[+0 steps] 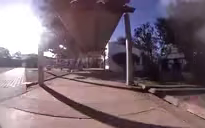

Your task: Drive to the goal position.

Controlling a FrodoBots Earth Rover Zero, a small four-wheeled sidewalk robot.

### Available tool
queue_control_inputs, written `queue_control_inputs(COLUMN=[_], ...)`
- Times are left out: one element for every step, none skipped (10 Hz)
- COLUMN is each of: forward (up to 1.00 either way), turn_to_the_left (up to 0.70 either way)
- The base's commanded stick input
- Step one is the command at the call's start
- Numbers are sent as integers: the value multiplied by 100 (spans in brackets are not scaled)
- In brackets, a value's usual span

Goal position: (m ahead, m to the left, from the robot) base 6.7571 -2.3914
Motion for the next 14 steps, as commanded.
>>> queue_control_inputs(forward=[70, 70, 70, 70, 70, 70, 70, 70, 70, 70, 70, 70, 70, 70], turn_to_the_left=[0, 0, 0, 0, 0, 17, 35, 27, 19, 0, 0, 0, 0, 0])
